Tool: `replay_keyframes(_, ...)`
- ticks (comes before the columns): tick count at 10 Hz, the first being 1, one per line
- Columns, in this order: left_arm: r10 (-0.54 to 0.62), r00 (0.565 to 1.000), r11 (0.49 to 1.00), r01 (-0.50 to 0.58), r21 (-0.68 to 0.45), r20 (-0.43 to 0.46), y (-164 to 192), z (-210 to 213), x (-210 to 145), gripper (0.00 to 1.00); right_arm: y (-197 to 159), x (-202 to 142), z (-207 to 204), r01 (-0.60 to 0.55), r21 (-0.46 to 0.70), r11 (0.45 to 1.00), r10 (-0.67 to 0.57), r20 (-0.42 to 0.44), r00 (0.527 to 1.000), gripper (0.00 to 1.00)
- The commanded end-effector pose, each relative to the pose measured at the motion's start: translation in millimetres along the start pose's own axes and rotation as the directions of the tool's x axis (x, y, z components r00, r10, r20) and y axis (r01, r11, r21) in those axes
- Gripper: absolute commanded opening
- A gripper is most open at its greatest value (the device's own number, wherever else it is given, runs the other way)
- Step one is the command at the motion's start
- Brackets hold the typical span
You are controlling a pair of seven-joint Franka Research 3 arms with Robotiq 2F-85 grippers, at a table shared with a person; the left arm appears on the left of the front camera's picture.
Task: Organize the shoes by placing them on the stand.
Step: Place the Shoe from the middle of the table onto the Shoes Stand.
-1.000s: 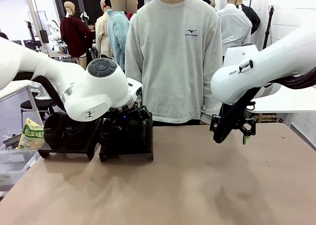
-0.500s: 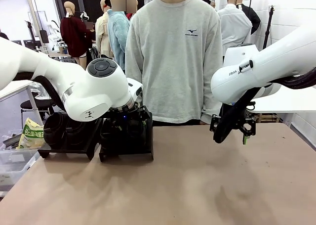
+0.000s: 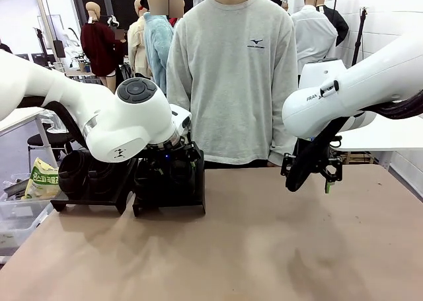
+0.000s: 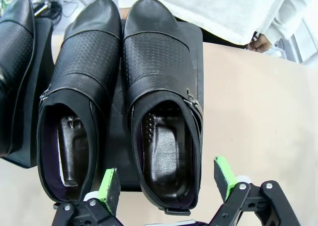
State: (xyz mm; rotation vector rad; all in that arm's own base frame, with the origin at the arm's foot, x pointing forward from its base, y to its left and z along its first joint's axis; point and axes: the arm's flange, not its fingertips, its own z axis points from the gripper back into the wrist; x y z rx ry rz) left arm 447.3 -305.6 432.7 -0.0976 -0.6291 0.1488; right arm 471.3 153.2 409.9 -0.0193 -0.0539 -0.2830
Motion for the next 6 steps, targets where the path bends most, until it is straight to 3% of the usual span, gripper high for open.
replay_keyframes(1,0.001,1.0,1.0,-0.001,-0.001,0.003,0.0,0.6,0.8,1.0,-0.7,0.3,-0.8,-0.008,-0.009,1.0,0.009,0.006,1.0,1.0)
replay_keyframes(6,0.001,1.0,1.0,-0.001,-0.001,0.003,0.0,0.6,0.8,1.0,-0.7,0.3,-0.8,-0.008,-0.009,1.0,0.009,0.006,1.0,1.0)
